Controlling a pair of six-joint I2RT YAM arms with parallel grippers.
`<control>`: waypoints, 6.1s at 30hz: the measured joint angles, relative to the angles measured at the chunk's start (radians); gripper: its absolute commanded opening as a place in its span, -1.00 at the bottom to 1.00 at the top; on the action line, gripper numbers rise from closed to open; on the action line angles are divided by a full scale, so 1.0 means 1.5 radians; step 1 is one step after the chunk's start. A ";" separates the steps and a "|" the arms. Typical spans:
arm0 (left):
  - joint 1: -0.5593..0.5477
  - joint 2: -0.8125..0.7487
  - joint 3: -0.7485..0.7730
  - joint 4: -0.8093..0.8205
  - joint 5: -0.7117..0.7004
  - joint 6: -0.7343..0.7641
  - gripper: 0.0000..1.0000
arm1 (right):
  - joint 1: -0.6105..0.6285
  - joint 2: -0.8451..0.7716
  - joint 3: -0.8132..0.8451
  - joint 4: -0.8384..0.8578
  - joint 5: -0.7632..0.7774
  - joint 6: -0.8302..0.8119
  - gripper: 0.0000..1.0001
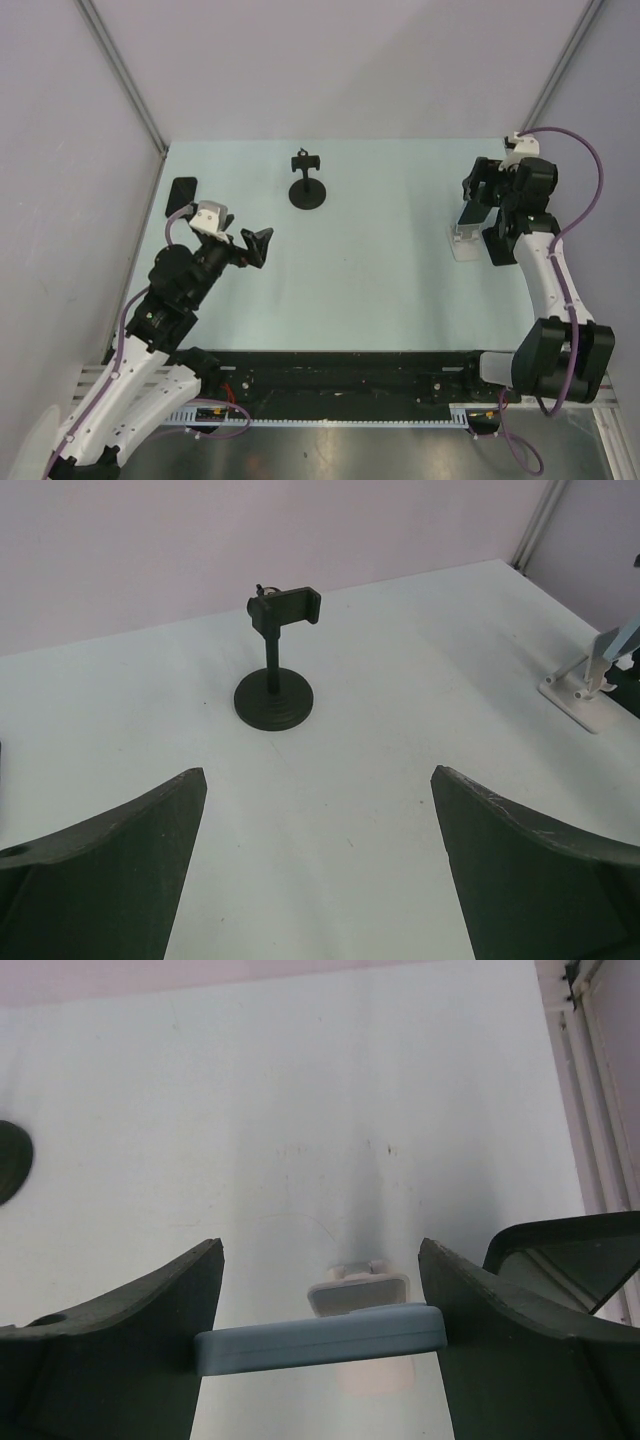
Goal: Remove the phone from the phone stand
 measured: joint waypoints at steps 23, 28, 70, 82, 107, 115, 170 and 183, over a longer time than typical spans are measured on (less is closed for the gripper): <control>-0.139 0.127 0.001 0.011 0.051 -0.090 1.00 | 0.219 -0.204 0.000 -0.121 0.011 0.213 -1.00; -0.236 0.137 -0.027 0.119 0.021 -0.104 0.99 | 0.263 -0.229 0.000 -0.148 0.020 0.243 -1.00; -0.427 0.468 0.006 0.419 -0.091 0.054 -0.99 | 0.488 -0.260 -0.002 -0.186 0.100 0.327 -0.94; -0.431 0.446 -0.002 0.415 -0.079 0.036 -1.00 | 0.496 -0.289 -0.012 -0.186 0.122 0.335 0.90; -0.077 0.278 -0.011 0.095 -0.029 -0.054 -0.99 | 0.454 -0.479 -0.028 -0.288 0.356 0.170 0.99; 0.115 0.291 0.071 -0.029 0.062 -0.053 -0.99 | 0.454 -0.514 -0.126 -0.274 0.407 0.132 1.00; 0.479 0.959 0.518 -0.167 0.175 0.039 -0.62 | 0.382 -0.554 -0.192 -0.242 0.403 0.101 1.00; 0.481 0.961 0.524 -0.169 0.230 0.038 -0.99 | 0.375 -0.549 -0.193 -0.242 0.398 0.101 0.99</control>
